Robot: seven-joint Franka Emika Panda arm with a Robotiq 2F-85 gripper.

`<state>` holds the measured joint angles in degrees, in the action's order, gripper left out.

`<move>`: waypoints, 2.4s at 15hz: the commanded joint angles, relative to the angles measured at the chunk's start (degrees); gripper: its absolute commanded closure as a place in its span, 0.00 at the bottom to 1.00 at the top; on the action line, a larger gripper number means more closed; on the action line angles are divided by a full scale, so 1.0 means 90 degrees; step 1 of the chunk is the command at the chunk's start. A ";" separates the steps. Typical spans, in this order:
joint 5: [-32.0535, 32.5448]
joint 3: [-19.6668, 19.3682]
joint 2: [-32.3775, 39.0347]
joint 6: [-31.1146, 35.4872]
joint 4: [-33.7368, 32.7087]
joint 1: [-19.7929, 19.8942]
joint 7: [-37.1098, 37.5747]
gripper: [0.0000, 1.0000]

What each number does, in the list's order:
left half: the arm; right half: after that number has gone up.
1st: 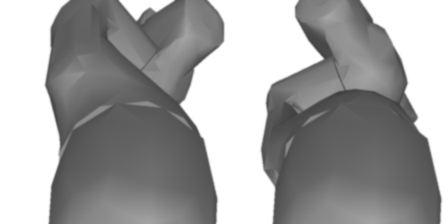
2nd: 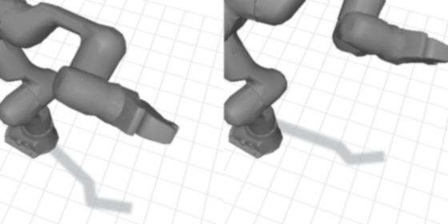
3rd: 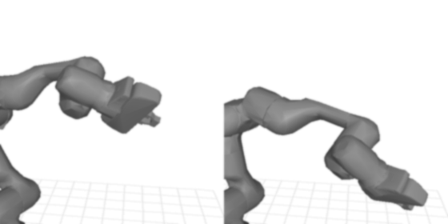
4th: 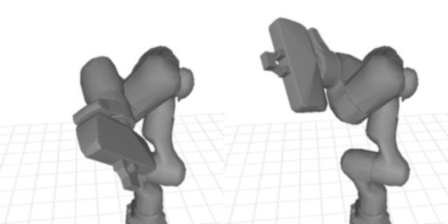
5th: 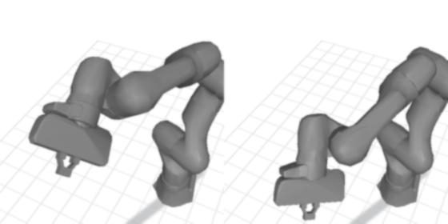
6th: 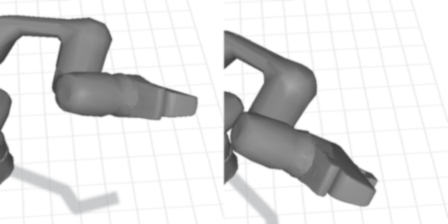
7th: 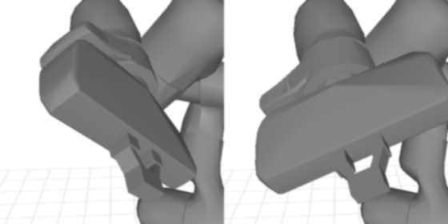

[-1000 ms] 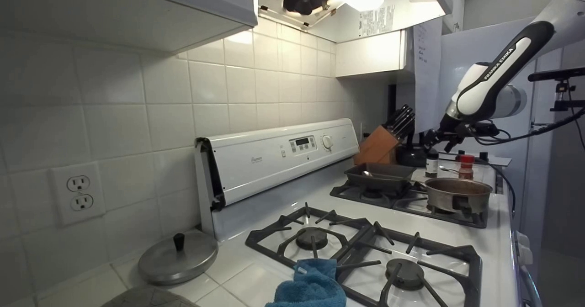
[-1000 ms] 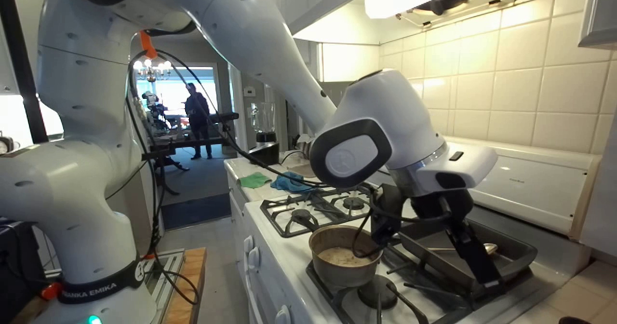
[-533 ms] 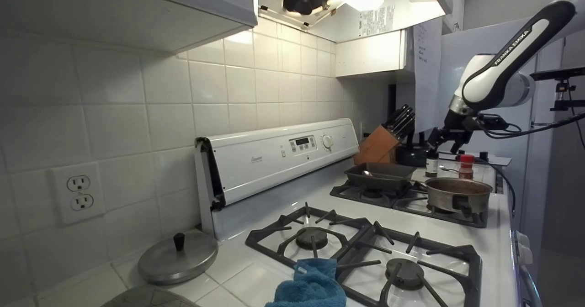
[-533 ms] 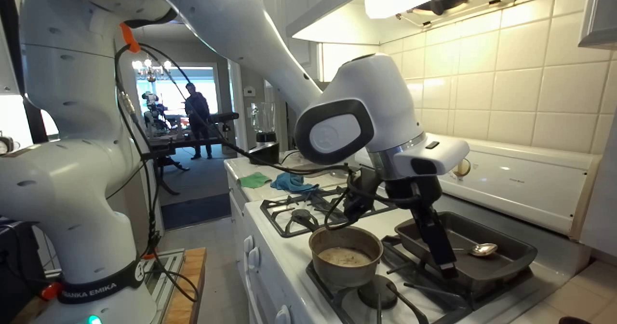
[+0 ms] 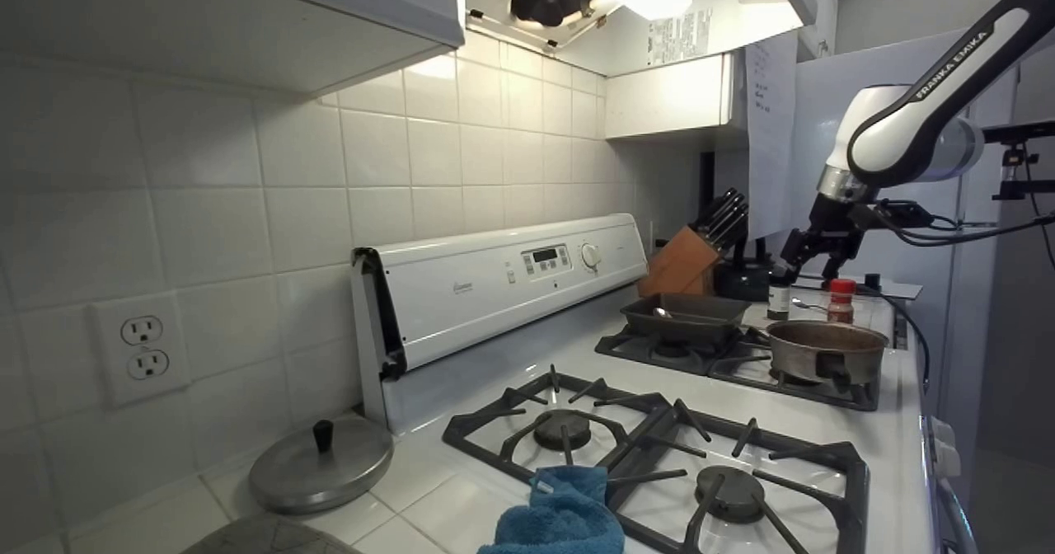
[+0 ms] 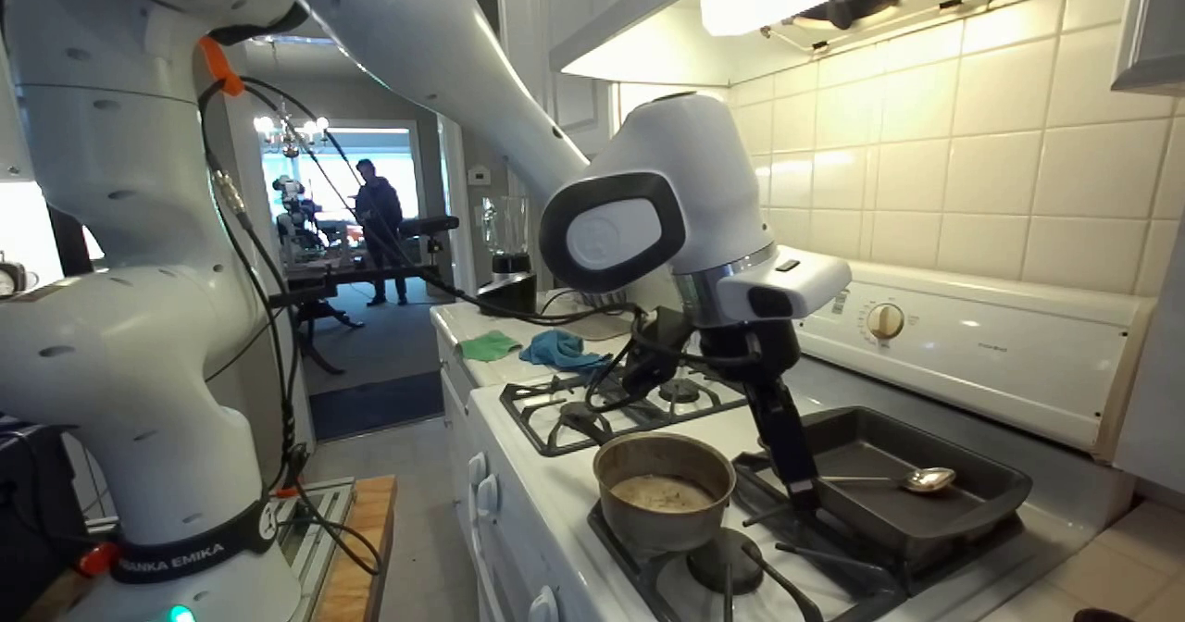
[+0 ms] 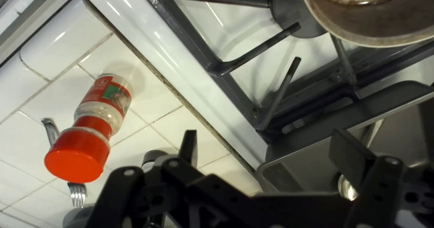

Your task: Pour the contents in the jar into the pot

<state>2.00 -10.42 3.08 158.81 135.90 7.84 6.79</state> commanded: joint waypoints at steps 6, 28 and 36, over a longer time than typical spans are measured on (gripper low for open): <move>0.0709 0.0112 -0.0391 -0.0004 0.0461 0.0026 0.0344 0.00; 0.0198 0.0123 -0.0688 -0.1625 0.0195 0.0033 0.0193 0.00; 0.1031 0.0247 -0.1314 -0.1528 0.0440 0.0176 0.1775 0.00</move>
<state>8.21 -9.55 -5.00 145.03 137.54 8.22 17.75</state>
